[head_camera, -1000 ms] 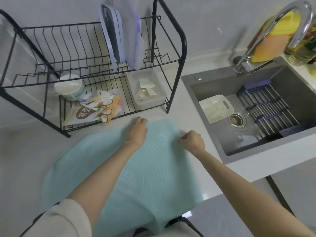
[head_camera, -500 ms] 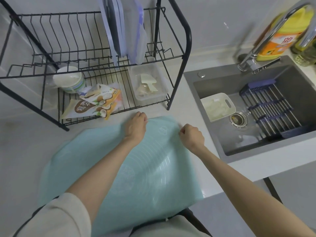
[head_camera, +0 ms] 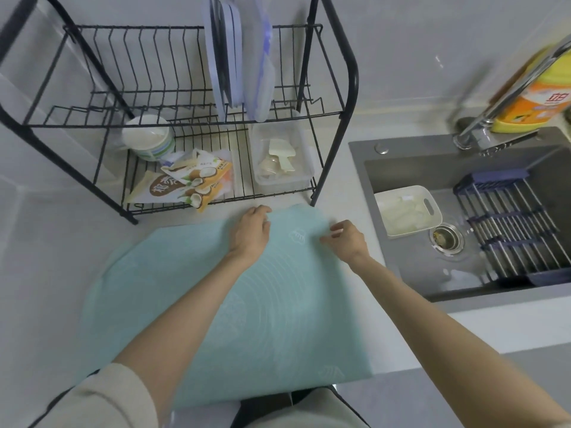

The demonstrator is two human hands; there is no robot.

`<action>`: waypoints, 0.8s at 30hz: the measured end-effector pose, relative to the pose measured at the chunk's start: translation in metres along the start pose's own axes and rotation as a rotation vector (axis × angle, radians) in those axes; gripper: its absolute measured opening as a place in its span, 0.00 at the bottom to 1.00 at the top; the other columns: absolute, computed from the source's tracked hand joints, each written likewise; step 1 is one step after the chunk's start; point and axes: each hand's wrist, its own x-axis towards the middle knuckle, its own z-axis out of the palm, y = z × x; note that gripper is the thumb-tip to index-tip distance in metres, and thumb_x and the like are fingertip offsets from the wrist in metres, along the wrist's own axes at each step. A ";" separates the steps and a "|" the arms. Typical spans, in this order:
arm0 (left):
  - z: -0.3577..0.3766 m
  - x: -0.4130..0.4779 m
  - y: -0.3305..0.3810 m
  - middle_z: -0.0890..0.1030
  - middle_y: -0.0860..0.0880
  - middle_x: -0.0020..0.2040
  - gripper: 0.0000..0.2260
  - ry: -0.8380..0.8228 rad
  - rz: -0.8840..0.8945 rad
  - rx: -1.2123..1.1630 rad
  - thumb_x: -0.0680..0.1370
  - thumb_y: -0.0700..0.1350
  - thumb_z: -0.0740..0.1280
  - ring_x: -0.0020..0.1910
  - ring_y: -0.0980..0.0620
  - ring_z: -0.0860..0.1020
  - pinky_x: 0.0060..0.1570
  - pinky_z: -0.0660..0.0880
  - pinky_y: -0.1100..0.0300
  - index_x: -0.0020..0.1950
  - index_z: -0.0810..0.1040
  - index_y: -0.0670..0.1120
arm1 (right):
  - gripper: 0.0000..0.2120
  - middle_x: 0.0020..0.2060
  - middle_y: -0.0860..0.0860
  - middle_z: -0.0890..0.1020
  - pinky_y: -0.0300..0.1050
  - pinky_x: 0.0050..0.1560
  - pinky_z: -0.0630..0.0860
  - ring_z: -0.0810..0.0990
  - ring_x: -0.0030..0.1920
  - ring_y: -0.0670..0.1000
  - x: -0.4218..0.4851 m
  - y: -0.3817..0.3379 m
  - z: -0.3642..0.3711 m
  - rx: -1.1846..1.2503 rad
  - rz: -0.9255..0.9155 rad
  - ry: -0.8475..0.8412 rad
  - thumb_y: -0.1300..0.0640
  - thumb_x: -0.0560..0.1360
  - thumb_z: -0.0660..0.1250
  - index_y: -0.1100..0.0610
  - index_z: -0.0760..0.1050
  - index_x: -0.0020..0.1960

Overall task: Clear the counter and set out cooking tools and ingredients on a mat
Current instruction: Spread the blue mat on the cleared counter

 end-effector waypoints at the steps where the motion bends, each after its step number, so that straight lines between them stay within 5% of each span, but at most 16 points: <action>1: -0.001 -0.004 0.000 0.78 0.47 0.56 0.13 0.003 -0.004 -0.004 0.78 0.39 0.61 0.55 0.46 0.76 0.54 0.74 0.50 0.63 0.74 0.46 | 0.19 0.50 0.50 0.78 0.47 0.47 0.76 0.78 0.48 0.53 0.001 -0.003 -0.001 0.072 -0.002 0.010 0.53 0.72 0.70 0.55 0.71 0.60; 10: -0.009 -0.051 0.000 0.75 0.50 0.62 0.15 0.016 -0.026 0.044 0.79 0.41 0.61 0.62 0.49 0.73 0.59 0.72 0.53 0.65 0.73 0.49 | 0.13 0.53 0.53 0.79 0.45 0.47 0.73 0.78 0.51 0.56 0.005 -0.006 0.001 -0.023 -0.127 0.171 0.60 0.73 0.62 0.57 0.72 0.58; 24: -0.075 -0.178 -0.067 0.74 0.48 0.62 0.14 0.304 -0.412 0.012 0.79 0.42 0.61 0.61 0.48 0.74 0.57 0.73 0.52 0.65 0.73 0.49 | 0.12 0.55 0.51 0.79 0.41 0.52 0.71 0.77 0.57 0.52 -0.054 -0.047 0.062 -0.214 -0.637 -0.284 0.59 0.75 0.66 0.58 0.75 0.58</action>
